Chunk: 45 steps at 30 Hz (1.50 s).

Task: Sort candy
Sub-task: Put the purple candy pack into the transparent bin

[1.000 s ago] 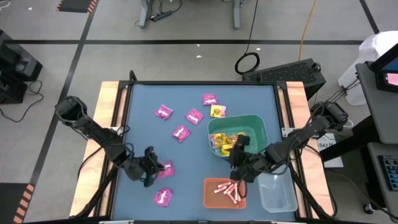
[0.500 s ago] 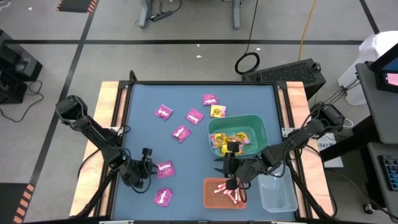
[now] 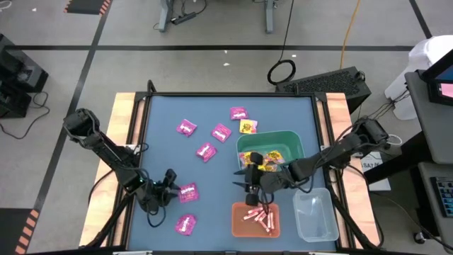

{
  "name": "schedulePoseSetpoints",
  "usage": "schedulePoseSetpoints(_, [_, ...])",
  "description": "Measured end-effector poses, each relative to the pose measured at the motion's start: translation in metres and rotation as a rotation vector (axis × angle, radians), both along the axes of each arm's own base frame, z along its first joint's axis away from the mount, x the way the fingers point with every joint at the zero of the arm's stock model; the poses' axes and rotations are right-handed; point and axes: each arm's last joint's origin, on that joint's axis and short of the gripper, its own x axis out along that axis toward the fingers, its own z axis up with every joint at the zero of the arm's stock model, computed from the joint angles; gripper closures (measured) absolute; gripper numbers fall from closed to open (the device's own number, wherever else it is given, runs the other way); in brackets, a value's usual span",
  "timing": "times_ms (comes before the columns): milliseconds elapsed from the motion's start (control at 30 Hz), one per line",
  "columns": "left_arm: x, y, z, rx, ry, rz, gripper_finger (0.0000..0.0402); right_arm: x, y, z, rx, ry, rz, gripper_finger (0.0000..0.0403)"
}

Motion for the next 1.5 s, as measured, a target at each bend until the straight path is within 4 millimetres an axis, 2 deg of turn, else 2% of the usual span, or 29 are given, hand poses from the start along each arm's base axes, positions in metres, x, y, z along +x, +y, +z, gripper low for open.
schedulePoseSetpoints(233, [0.006,0.004,-0.001,0.068,-0.005,-0.041,0.0240,0.021,-0.012,-0.014,0.014,-0.042,0.032,0.0257])
schedulePoseSetpoints(400, [0.012,0.007,-0.001,0.097,-0.017,-0.086,0.0249,0.030,-0.017,-0.022,0.039,-0.045,0.052,0.0257])
schedulePoseSetpoints(667, [0.021,0.012,0.000,0.084,-0.029,-0.087,0.0338,0.034,-0.015,-0.031,0.058,-0.032,0.093,0.0257])
schedulePoseSetpoints(800, [0.024,0.011,0.003,0.058,-0.061,-0.080,0.0382,0.040,-0.006,-0.031,0.020,0.006,0.123,0.0257])
schedulePoseSetpoints(900, [0.025,0.011,0.003,0.035,-0.070,-0.037,0.0397,0.053,0.001,-0.026,-0.047,0.056,0.154,0.0257])
schedulePoseSetpoints(1033, [0.026,0.010,0.004,-0.082,-0.092,0.087,0.0388,0.081,0.011,-0.023,-0.115,0.135,0.179,0.0257])
schedulePoseSetpoints(1167, [0.026,0.007,0.006,-0.229,-0.106,0.210,0.0384,0.106,0.020,-0.041,-0.241,0.285,0.236,0.0257])
schedulePoseSetpoints(1333, [0.024,0.005,0.006,-0.350,-0.090,0.319,0.0383,0.135,0.028,-0.056,-0.359,0.325,0.252,0.0257])
schedulePoseSetpoints(1500, [0.023,0.003,0.005,-0.433,-0.040,0.354,0.0383,0.156,0.029,-0.067,-0.488,0.393,0.285,0.0257])
